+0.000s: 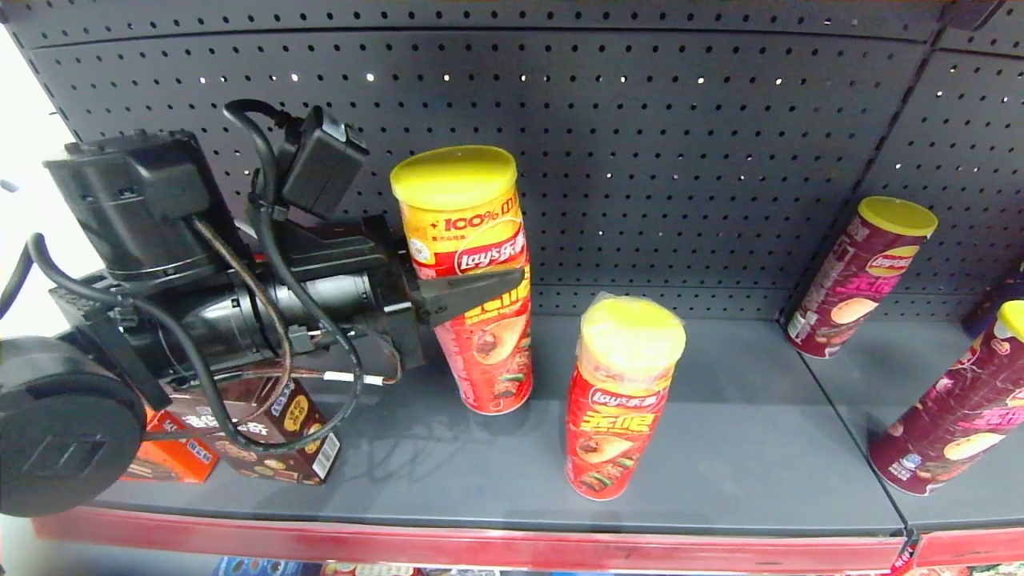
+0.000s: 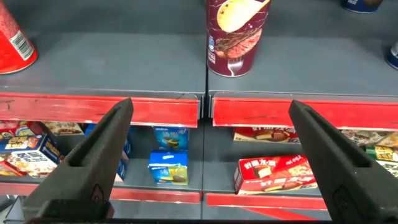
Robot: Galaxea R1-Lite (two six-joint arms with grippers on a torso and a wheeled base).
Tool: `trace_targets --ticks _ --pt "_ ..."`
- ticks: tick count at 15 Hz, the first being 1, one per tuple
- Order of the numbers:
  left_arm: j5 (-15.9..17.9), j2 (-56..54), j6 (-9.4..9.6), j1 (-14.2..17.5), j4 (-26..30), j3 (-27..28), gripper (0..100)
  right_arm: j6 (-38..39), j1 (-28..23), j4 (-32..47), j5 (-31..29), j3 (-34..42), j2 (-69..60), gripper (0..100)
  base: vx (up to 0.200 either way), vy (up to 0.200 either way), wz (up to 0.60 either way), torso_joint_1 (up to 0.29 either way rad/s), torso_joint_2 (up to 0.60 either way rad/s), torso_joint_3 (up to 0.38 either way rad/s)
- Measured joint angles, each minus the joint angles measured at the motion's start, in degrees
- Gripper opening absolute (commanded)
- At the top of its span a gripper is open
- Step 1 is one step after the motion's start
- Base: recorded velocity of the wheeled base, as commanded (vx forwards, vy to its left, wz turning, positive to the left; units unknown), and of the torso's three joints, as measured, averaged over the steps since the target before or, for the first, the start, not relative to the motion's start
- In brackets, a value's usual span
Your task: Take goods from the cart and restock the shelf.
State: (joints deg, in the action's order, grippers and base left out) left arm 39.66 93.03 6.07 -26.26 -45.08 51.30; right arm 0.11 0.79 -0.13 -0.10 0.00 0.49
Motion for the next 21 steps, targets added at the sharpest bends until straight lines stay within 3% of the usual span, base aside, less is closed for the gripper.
trace_targets --ticks 2,9,13,21 --pt "-0.02 2.58 -0.02 0.79 0.48 1.93 0 0.00 -0.02 -0.02 0.00 0.00 0.02 100 0.000 0.000 0.00 0.000 0.00 0.000" --pt "0.50 13.97 0.00 1.16 4.44 18.10 0 0.00 -0.02 -0.02 0.02 0.00 0.02 100 0.000 0.000 0.00 0.000 0.00 0.000" --pt "2.77 21.18 0.24 0.90 8.05 27.76 0 0.02 -0.02 -0.02 0.00 0.00 0.02 100 0.000 0.000 0.00 0.000 0.00 0.000" --pt "2.88 32.37 2.62 0.27 8.19 37.89 0 0.00 -0.02 -0.02 0.00 0.00 0.04 100 0.000 0.000 0.00 0.000 0.00 0.000"
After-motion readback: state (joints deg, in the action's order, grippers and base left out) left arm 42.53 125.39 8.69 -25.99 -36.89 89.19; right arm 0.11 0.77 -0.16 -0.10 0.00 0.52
